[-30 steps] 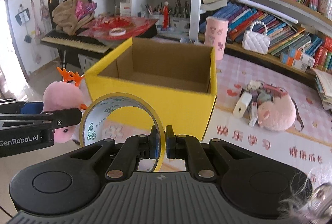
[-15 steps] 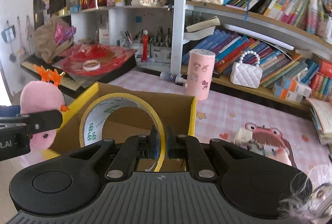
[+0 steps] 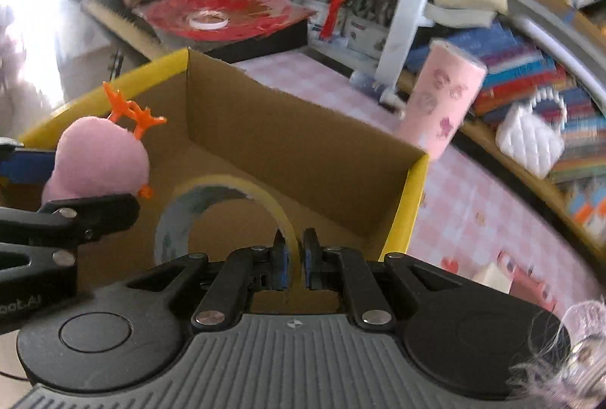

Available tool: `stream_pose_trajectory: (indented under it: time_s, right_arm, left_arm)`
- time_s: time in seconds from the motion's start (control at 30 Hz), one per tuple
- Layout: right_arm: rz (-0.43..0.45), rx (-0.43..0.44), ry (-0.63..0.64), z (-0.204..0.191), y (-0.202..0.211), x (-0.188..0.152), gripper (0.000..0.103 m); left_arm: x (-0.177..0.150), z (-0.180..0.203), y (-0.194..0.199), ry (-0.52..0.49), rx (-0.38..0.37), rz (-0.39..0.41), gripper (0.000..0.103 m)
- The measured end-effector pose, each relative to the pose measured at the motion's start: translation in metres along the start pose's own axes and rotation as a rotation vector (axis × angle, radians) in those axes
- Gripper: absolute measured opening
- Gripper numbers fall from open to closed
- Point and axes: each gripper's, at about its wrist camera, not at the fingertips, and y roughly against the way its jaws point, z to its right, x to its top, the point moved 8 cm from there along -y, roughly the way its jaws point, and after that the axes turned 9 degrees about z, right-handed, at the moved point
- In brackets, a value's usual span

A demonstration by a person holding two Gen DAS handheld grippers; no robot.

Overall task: Organize objects
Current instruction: 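Carry the chick in the left tool and tape in the right tool over the yellow box, then open both tools to drop the chick and tape into the box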

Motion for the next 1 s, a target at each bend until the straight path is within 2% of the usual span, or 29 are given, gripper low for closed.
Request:
stream_pose_trajectory:
  time_s: [0.2, 0.33, 0.43, 0.5, 0.57, 0.6, 0.63, 0.67, 0.73, 0.93, 1.0]
  right_arm:
    - [-0.03, 0.024, 0.117, 0.002, -0.021, 0.008, 0.009]
    - [-0.075, 0.076, 0.209, -0.007, -0.03, 0.005, 0.009]
    - [-0.099, 0.081, 0.252, -0.01, -0.036, 0.002, 0.009]
    - [-0.129, 0.092, 0.245, -0.01, -0.04, 0.0, 0.015]
    - [-0.102, 0.102, 0.255, -0.012, -0.036, 0.004, 0.04]
    - [-0.089, 0.081, 0.253, -0.011, -0.034, 0.005, 0.049]
    - [-0.078, 0.054, 0.232, -0.008, -0.032, 0.007, 0.063]
    - [-0.063, 0.048, 0.212, -0.006, -0.029, 0.009, 0.069]
    - [-0.026, 0.05, 0.186, -0.004, -0.021, 0.014, 0.073]
    - [0.078, 0.027, 0.094, -0.002, 0.015, 0.027, 0.073]
    - [0.108, 0.013, 0.051, 0.0, 0.029, 0.029, 0.073]
  left_arm:
    - [-0.004, 0.004, -0.018, -0.007, 0.018, -0.036, 0.047]
    - [-0.008, 0.006, -0.029, -0.023, 0.028, -0.068, 0.047]
    - [-0.012, 0.005, -0.032, -0.015, 0.029, -0.089, 0.048]
    - [-0.012, 0.005, -0.031, -0.024, 0.036, -0.088, 0.049]
    - [-0.011, 0.003, -0.027, -0.038, 0.067, -0.071, 0.051]
    - [-0.009, 0.001, -0.023, -0.041, 0.076, -0.052, 0.055]
    - [-0.007, -0.002, -0.019, -0.036, 0.083, -0.034, 0.057]
    - [-0.004, -0.005, -0.013, -0.028, 0.083, -0.019, 0.061]
    - [0.001, -0.008, -0.004, -0.011, 0.079, 0.012, 0.069]
    - [0.018, -0.011, 0.032, 0.025, 0.055, 0.121, 0.073]
    - [0.021, -0.012, 0.043, 0.034, 0.053, 0.151, 0.08]
